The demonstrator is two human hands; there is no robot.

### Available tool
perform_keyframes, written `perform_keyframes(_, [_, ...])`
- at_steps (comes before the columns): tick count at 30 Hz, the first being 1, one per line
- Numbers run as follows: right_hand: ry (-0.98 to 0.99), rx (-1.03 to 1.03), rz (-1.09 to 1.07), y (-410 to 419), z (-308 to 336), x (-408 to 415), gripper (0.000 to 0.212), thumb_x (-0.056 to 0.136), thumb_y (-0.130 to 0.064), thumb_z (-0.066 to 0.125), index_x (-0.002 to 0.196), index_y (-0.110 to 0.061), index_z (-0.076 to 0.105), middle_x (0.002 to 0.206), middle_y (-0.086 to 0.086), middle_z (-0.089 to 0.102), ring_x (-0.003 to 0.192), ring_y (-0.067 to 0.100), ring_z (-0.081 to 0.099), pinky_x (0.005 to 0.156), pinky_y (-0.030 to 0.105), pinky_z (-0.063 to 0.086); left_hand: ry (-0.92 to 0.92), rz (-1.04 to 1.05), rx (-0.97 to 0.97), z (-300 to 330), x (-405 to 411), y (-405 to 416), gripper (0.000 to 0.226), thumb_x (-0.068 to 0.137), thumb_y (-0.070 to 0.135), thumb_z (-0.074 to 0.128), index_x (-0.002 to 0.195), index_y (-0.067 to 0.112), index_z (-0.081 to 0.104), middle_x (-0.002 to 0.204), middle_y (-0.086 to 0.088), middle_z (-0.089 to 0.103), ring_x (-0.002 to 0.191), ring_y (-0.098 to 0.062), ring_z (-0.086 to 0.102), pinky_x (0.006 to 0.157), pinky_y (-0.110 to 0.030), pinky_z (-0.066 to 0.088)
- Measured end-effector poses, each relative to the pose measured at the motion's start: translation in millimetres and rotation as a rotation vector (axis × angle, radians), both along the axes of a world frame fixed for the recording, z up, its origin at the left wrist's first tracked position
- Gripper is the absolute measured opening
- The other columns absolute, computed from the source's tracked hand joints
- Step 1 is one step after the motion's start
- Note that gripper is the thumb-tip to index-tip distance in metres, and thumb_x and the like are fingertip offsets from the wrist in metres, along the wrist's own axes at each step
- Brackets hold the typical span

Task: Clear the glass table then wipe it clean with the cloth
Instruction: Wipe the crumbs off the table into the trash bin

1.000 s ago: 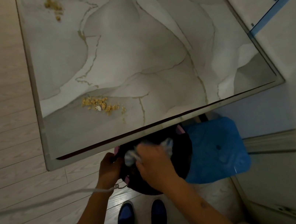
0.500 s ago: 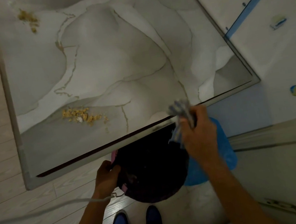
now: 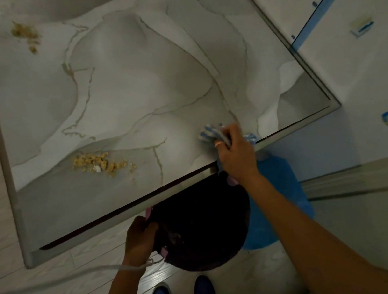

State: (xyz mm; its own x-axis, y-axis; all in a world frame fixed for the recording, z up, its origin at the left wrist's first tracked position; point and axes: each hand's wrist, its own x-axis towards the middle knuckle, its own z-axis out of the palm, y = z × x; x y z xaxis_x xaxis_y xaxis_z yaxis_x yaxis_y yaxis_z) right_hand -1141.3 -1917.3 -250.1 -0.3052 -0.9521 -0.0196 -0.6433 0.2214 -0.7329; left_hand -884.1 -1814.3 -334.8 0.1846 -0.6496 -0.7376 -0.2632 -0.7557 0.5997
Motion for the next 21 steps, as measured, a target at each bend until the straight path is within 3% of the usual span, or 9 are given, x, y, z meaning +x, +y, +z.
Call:
perform_keyframes(5, [-0.141, -0.011, 0.163, 45.6, -3.0, 51.4, 0.017, 0.092, -0.018, 0.06, 0.088, -0.022, 0.044, 0.07, -0.013, 0.048, 0.061, 0.001, 0.046, 0.058, 0.016, 0.034, -0.003, 0.054, 0.024, 4.0, 7.9, 2.3, 0.015, 0.088, 0.014, 0.059, 0.087, 0.0, 0.054, 0.082, -0.019, 0.061, 0.07, -0.025, 0.057, 0.063, -0.035, 0.044])
perform_keyframes(10, [-0.094, -0.05, 0.236, 74.6, -15.0, 91.2, 0.017, 0.089, -0.032, 0.053, 0.095, -0.016, 0.052, 0.092, 0.001, 0.059, 0.086, 0.019, 0.054, 0.074, 0.033, 0.043, 0.001, 0.125, 0.017, 4.5, 28.1, 7.4, 0.011, 0.089, 0.013, 0.059, 0.086, 0.003, 0.055, 0.082, -0.017, 0.064, 0.072, -0.026, 0.06, 0.066, -0.036, 0.048])
perform_keyframes(14, [-0.04, -0.049, 0.439, 101.2, -17.9, 120.4, 0.017, 0.088, -0.018, 0.057, 0.104, -0.012, 0.058, 0.104, 0.006, 0.063, 0.099, 0.018, 0.056, 0.087, 0.031, 0.045, 0.004, 0.166, 0.015, 3.8, 41.3, 11.2, 0.016, 0.089, 0.018, 0.064, 0.086, 0.004, 0.056, 0.082, -0.016, 0.066, 0.074, -0.028, 0.062, 0.065, -0.037, 0.049])
perform_keyframes(16, [-0.037, -0.053, 0.442, 106.7, -18.0, 129.1, 0.023, 0.085, -0.01, 0.06, 0.109, -0.008, 0.06, 0.11, 0.008, 0.065, 0.105, 0.014, 0.056, 0.093, 0.022, 0.041, 0.008, 0.181, 0.025, 5.6, 45.1, 12.6, 0.02, 0.089, 0.022, 0.066, 0.091, 0.003, 0.059, 0.084, -0.017, 0.068, 0.075, -0.029, 0.065, 0.066, -0.037, 0.051])
perform_keyframes(19, [-0.033, -0.015, 0.454, 113.7, -11.6, 136.6, 0.01, 0.085, -0.006, 0.058, 0.094, -0.01, 0.057, 0.092, 0.006, 0.061, 0.085, 0.009, 0.051, 0.077, 0.017, 0.036, 0.001, 0.207, 0.016, 10.1, 51.2, 13.9, 0.024, 0.089, 0.027, 0.067, 0.089, 0.005, 0.06, 0.082, -0.016, 0.069, 0.072, -0.029, 0.066, 0.067, -0.04, 0.053])
perform_keyframes(21, [-0.062, 0.156, 0.549, 134.5, -13.4, 139.9, 0.006, 0.089, -0.009, 0.056, 0.094, -0.012, 0.056, 0.09, 0.007, 0.059, 0.081, 0.007, 0.048, 0.073, 0.019, 0.035, -0.005, 0.204, 0.024, 11.5, 54.6, 15.4, 0.024, 0.088, 0.027, 0.066, 0.088, 0.005, 0.059, 0.082, -0.018, 0.069, 0.072, -0.03, 0.065, 0.068, -0.041, 0.052])
